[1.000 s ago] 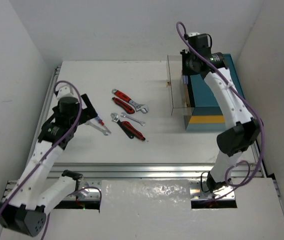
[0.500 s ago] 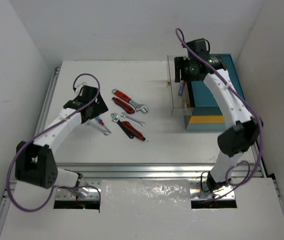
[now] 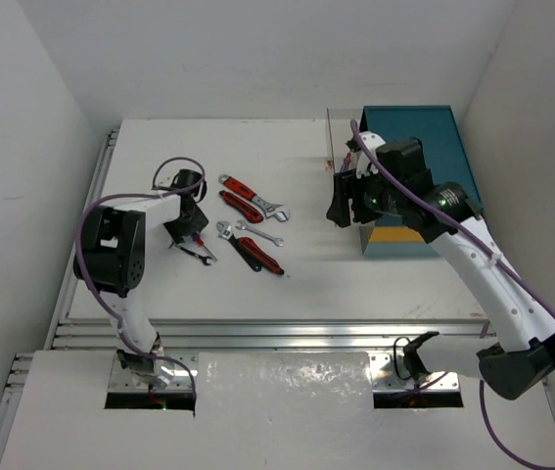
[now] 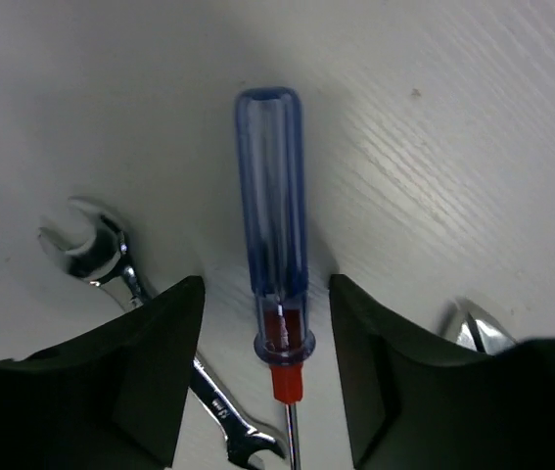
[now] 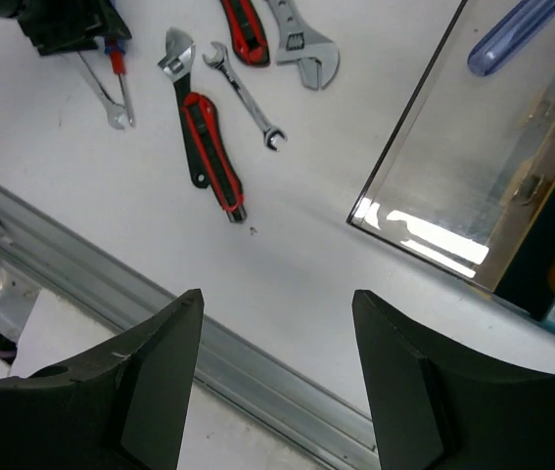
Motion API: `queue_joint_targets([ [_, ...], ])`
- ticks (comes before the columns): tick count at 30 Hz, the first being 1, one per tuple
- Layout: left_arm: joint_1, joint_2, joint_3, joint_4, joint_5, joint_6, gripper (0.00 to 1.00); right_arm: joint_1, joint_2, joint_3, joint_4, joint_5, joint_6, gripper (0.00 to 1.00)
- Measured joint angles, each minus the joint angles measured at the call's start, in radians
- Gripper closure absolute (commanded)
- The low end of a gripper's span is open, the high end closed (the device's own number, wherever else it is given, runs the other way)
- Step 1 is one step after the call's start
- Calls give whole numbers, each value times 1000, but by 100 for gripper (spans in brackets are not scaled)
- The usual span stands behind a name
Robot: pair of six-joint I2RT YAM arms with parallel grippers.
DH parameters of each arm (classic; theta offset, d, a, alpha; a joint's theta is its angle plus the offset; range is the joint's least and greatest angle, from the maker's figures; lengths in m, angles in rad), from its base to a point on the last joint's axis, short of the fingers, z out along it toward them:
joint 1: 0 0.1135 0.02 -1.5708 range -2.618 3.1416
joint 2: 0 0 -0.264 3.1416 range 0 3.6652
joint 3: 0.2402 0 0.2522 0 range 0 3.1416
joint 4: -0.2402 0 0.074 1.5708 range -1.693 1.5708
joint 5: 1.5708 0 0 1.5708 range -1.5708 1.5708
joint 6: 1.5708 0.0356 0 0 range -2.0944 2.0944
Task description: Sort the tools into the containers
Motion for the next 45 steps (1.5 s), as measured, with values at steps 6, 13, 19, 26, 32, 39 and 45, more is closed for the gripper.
queue_joint_targets([
  [6,0,29,19,59,26,1,96,11,-39,-45,37,-42,7,22],
  [13,-17,-135,-129,182,189,42,100,11,-162,-261,278,-283,86,1],
  [19,-180,-593,-336,471,478,91,100,14,-82,-378,555,-379,306,1],
  [26,-343,-695,-369,745,726,76,100,23,43,-343,715,-350,425,6],
  [32,-428,-678,-367,789,766,51,100,26,90,-301,776,-344,454,19],
  [39,-466,-628,-364,852,788,20,81,37,114,-300,801,-353,459,87],
  [45,-467,-627,-308,768,690,39,7,37,116,-245,711,-325,423,100],
])
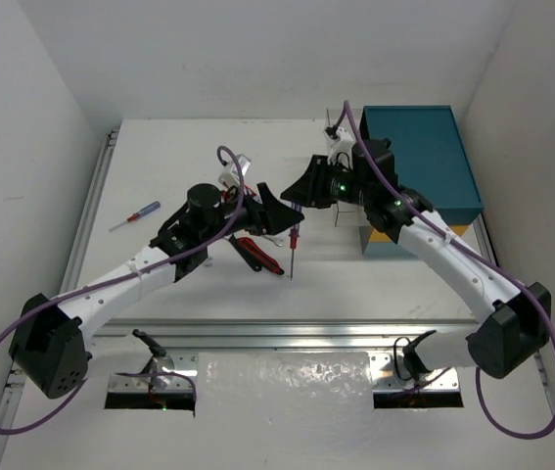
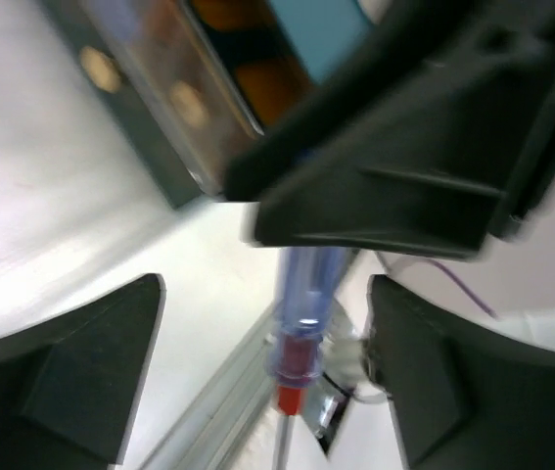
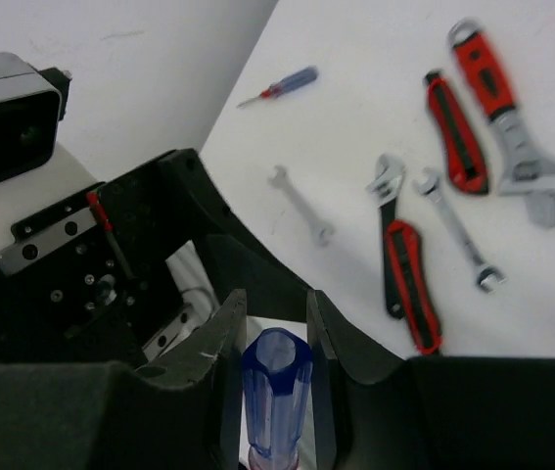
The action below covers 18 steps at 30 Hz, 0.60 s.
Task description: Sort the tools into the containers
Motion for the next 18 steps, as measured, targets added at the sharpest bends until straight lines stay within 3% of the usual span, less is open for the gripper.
queue_joint_targets([
  [2,0,0,60,-94,-85,6,0,-8,11,72,-75,31,-38,100],
  [6,29,-23,188,-322,-307,13,0,-99,101,339,-250,101,-131,100],
  [8,96,-50,219,-433,-383,11,0,-158,172,501,-348,168,-190,100],
  [14,438,-57,280,-714,-526,26,0,-256,385,862,-544,318,-329,100],
  [18,517,-13,320,-822,-585,55,0,-282,516,990,-631,369,-383,99],
])
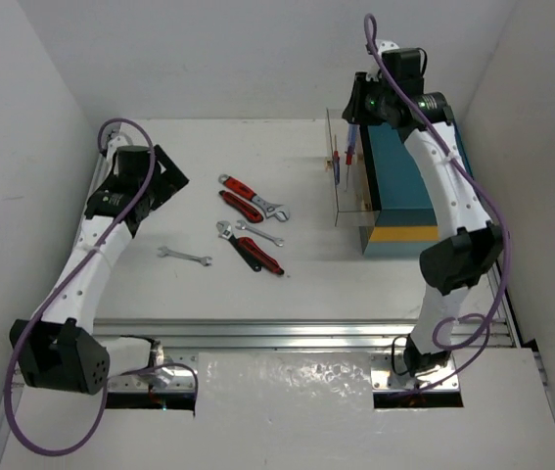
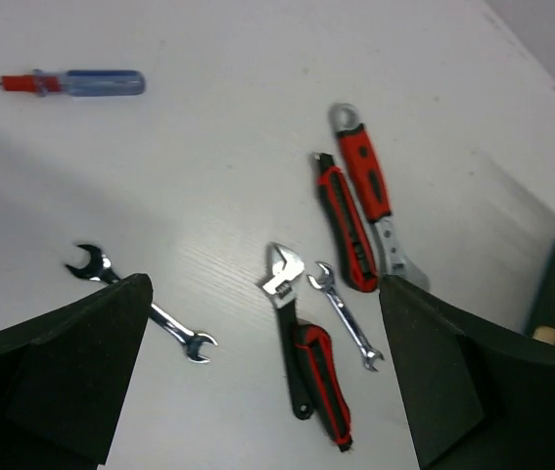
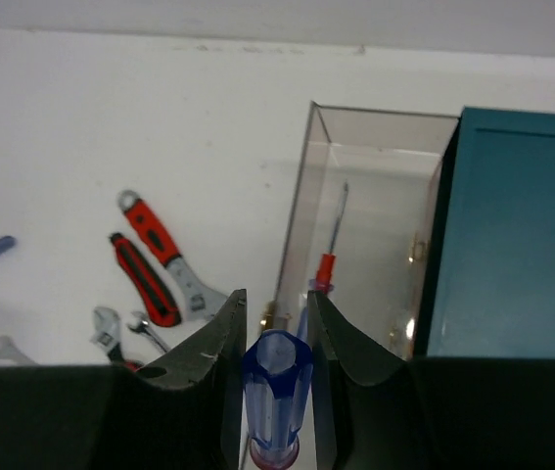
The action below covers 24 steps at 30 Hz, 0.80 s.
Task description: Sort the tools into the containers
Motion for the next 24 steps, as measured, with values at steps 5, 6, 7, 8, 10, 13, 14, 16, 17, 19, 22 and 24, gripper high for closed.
queue_joint_targets([
  [5,69,100,21,-47,-22,35,0,-12,86,12,-61,25,-34,18],
  [6,86,128,26,-51,-23,41,0,-13,97,12,-73,29,-42,16],
  [7,103,160,35,-57,-24,47,0,-13,105,12,-82,34,-45,13],
  [8,117,188,44,-62,-27,52,0,-13,108,12,-89,35,-50,8],
  [10,152,258,77,-72,-33,63,0,-13,108,20,-112,40,-51,5],
  [13,201,352,135,-97,-48,55,0,-13,82,30,-128,40,-45,1],
  [14,217,381,154,-113,-58,41,0,-13,57,19,-131,38,-38,1],
  [16,254,433,184,-141,-81,-5,0,-9,-47,-90,-102,21,-23,1],
  [17,276,455,193,-157,-89,-32,0,-6,-124,-174,-84,11,-11,1],
  [19,312,500,214,-199,-103,-96,0,5,-297,-366,-29,-10,9,1],
  [22,353,600,285,-276,-132,-198,1,42,-531,-601,24,-62,39,1],
  [24,369,681,350,-310,-148,-262,1,75,-627,-703,54,-96,48,1],
])
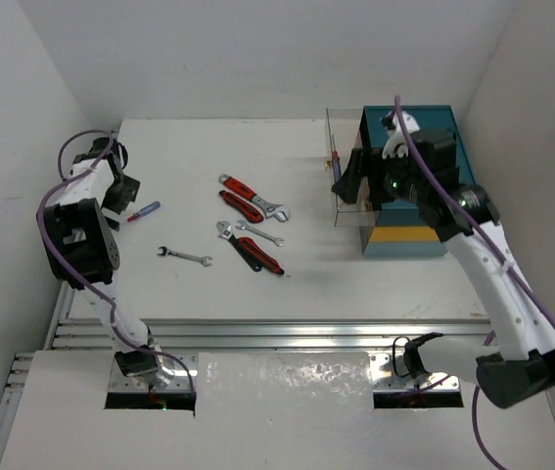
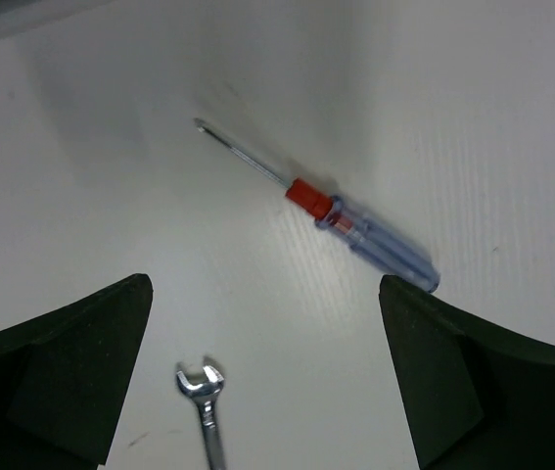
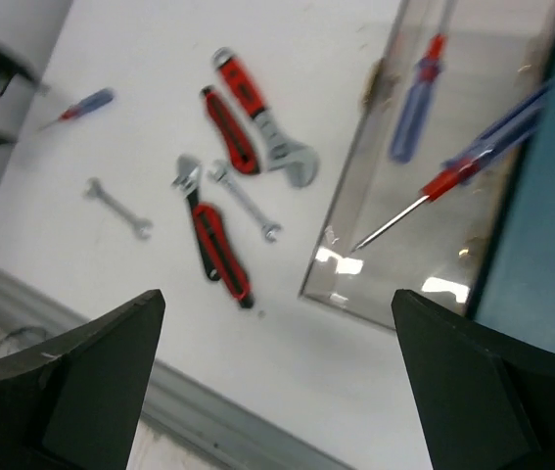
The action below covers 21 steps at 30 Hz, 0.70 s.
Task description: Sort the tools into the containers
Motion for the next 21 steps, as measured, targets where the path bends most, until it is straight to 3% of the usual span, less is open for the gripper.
queue_joint_targets([
  [8,2,220,153,-7,8,-163,6,143,-101,-348,85,-85,3,1],
  [11,-1,255,154,9,33,-195,17,163,-103,-404,87,-97,1,1],
  [14,-10,286,153,29,51,-219,50,168,-112,-423,95,-100,-7,1],
  [16,-19,289,153,34,56,-226,60,169,-118,-424,103,-100,-13,1],
  [17,-24,289,152,44,60,-227,77,169,-120,-424,111,-100,-16,1],
  [19,-34,288,144,71,77,-231,100,169,-121,-424,127,-108,-23,1],
  [21,-42,280,132,116,101,-226,100,169,-121,-429,143,-126,-29,1],
])
